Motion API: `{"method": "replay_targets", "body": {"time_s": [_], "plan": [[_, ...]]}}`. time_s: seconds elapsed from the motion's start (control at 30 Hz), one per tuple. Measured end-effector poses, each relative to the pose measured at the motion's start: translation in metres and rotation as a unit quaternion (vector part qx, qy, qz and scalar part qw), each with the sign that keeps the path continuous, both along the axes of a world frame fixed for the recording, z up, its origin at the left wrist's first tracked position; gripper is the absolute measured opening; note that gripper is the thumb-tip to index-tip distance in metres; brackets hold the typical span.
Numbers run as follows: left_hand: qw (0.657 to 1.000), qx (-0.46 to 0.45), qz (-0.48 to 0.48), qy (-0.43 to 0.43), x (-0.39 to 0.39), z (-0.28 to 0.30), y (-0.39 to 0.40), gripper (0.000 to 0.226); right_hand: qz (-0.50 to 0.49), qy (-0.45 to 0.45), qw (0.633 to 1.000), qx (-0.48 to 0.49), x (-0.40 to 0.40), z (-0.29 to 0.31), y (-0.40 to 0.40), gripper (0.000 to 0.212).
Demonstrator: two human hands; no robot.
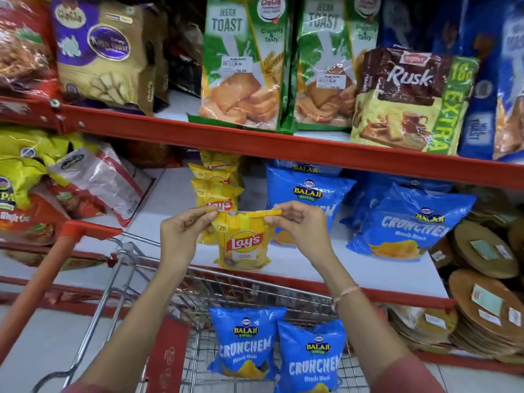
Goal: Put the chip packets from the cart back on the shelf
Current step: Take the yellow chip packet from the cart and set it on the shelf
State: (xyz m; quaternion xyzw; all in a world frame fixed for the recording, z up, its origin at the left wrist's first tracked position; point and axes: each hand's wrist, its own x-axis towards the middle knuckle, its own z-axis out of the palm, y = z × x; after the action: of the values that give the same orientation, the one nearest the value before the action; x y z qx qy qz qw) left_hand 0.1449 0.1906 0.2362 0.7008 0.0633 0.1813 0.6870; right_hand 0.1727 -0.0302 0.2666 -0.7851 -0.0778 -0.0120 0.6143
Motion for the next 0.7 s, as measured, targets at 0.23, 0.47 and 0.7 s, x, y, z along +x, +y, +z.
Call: {"method": "replay_targets", "body": {"time_s": [0.23, 0.47, 0.7], "plan": [[0.999, 0.01, -0.001, 0.052, 0.043, -0.034, 0.019, 0.019, -0.043, 0.014, 0.998, -0.033, 0.036, -0.037, 0.028, 0.015], [0.997, -0.001, 0.03, 0.07, 0.064, -0.045, 0.022, 0.02, -0.049, 0.028, 0.997, -0.05, 0.062, -0.061, 0.042, 0.03], [0.995, 0.048, 0.066, 0.064, 0.021, -0.056, 0.008, 0.031, -0.067, 0.01, 0.996, -0.05, 0.019, -0.078, 0.04, 0.05]]}}
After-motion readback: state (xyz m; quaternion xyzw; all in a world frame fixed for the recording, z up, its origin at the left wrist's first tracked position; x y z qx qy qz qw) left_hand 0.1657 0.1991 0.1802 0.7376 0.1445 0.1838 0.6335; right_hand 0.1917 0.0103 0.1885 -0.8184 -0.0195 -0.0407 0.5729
